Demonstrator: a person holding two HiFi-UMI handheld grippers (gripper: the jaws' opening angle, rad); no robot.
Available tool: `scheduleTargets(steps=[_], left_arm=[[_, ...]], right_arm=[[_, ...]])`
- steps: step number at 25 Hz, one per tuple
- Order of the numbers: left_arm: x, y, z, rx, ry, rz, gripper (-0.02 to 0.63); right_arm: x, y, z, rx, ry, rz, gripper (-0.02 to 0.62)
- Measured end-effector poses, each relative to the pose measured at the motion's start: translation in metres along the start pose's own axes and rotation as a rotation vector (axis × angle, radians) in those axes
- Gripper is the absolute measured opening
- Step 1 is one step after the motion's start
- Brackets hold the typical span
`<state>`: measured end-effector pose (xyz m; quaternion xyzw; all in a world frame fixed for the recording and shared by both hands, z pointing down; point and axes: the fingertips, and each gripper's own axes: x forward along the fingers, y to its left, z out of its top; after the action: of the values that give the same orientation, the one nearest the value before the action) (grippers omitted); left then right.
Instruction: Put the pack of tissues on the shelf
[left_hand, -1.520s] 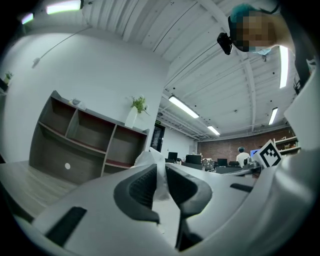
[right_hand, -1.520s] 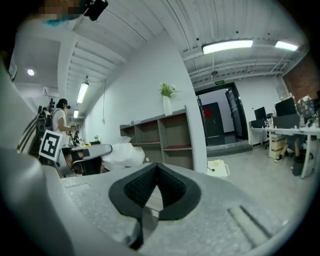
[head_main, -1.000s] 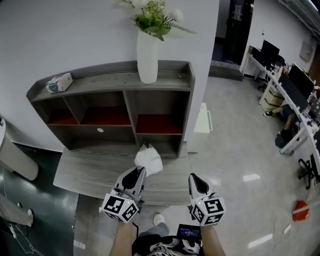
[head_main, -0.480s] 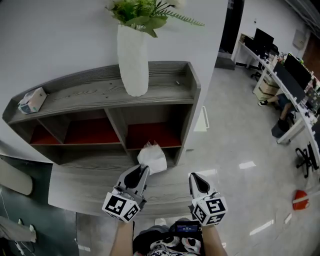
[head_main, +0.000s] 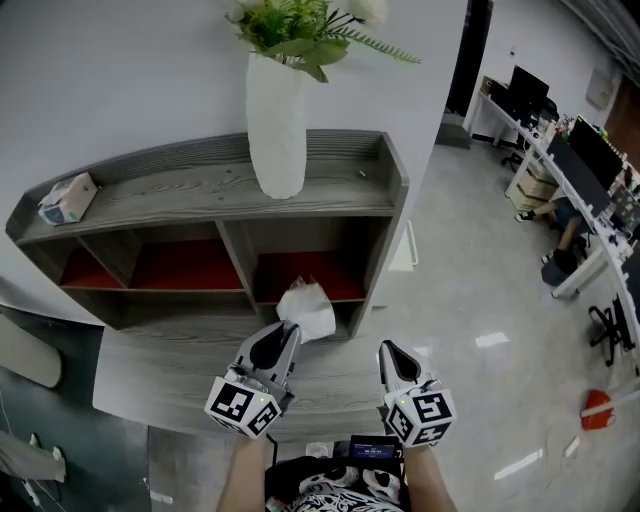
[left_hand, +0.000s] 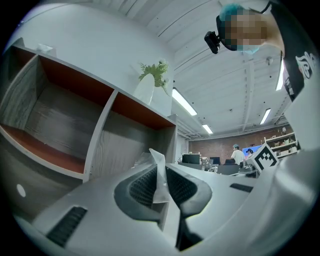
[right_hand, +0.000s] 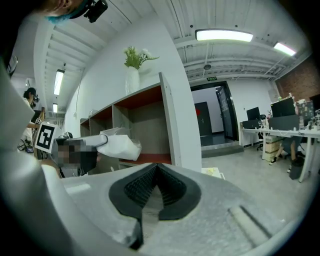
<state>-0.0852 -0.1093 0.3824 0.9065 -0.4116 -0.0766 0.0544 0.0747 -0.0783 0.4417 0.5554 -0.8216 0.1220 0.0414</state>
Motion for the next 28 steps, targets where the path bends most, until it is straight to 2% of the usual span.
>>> scheduleTargets(steps=[12,17,28], left_arm=[[0.022,0.014,-0.008,0.014,0.014,0.022,0.04],[0.03,0.017,-0.017,0.058,0.049,0.031,0.04],[0.043,0.035,-0.03,0.04,0.068,0.054,0.04]], right_arm=[[0.021,-0.017,0.01,0.027,-0.017,0.019,0.005],[0.033,-0.023,0.006,0.052,-0.006,0.035,0.005],[0.047,-0.031,-0.003,0.075,0.025,0.04,0.005]])
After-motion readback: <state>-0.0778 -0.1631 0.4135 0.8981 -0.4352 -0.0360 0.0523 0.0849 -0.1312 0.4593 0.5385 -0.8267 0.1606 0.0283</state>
